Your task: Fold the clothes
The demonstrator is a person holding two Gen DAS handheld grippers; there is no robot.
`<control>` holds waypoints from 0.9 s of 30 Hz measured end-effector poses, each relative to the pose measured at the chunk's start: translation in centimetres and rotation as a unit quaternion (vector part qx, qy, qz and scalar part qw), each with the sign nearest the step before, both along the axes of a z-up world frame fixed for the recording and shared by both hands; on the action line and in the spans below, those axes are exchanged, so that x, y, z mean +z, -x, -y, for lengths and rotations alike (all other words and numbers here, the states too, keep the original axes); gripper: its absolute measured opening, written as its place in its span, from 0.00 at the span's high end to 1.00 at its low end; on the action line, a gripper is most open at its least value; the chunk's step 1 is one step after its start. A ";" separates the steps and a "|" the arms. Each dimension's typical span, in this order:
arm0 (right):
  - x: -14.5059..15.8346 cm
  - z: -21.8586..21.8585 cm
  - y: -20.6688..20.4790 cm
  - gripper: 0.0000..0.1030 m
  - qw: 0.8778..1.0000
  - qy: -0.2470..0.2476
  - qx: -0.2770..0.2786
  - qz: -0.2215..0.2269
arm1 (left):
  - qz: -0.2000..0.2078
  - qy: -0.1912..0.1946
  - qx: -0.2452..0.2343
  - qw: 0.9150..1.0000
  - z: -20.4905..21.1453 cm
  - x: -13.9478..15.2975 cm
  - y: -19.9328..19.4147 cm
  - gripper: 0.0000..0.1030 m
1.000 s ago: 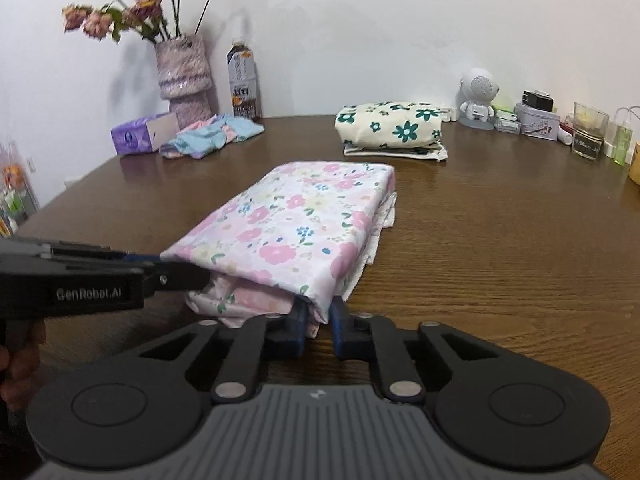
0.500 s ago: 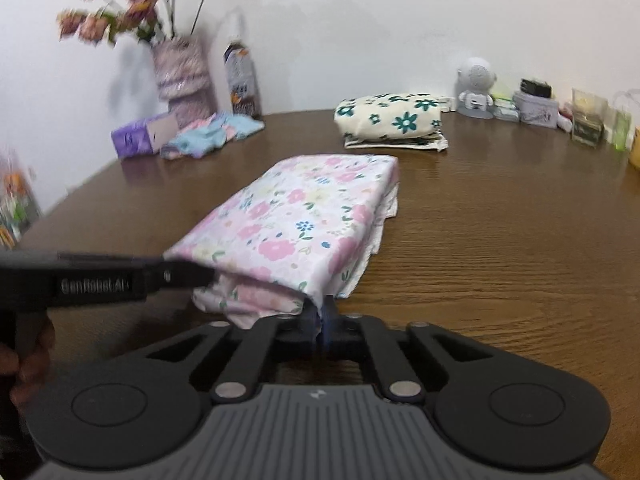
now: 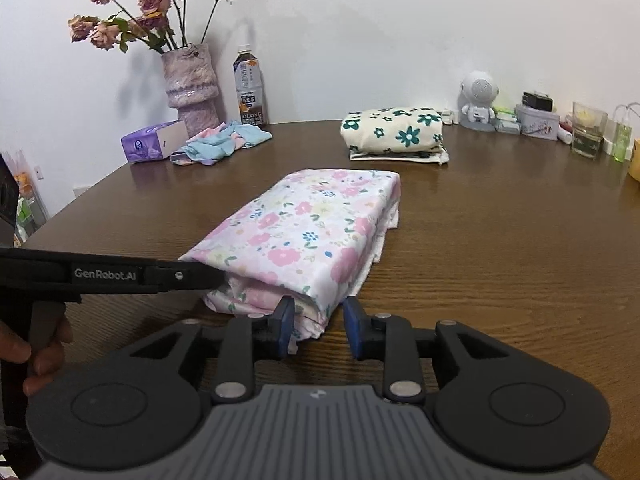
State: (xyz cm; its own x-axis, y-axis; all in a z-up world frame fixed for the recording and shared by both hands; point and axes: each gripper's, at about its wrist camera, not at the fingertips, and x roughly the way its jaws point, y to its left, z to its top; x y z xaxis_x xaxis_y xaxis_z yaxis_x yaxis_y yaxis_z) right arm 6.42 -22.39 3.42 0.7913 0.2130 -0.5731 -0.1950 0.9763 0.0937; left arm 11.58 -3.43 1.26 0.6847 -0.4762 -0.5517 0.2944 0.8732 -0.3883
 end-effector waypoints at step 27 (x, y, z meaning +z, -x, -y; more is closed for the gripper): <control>-1.4 -0.8 -0.8 0.97 1.000 0.007 -0.015 -0.019 | 0.024 -0.040 -0.009 0.999 -0.1 -0.3 0.1 0.86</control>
State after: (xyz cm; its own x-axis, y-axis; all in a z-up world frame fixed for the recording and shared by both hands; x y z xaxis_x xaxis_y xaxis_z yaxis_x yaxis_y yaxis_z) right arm 7.24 -21.58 1.98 0.7749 0.1820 -0.6053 -0.1624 0.9828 0.0876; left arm 11.44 -3.28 0.98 0.7031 -0.4449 -0.5547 0.3272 0.8950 -0.3031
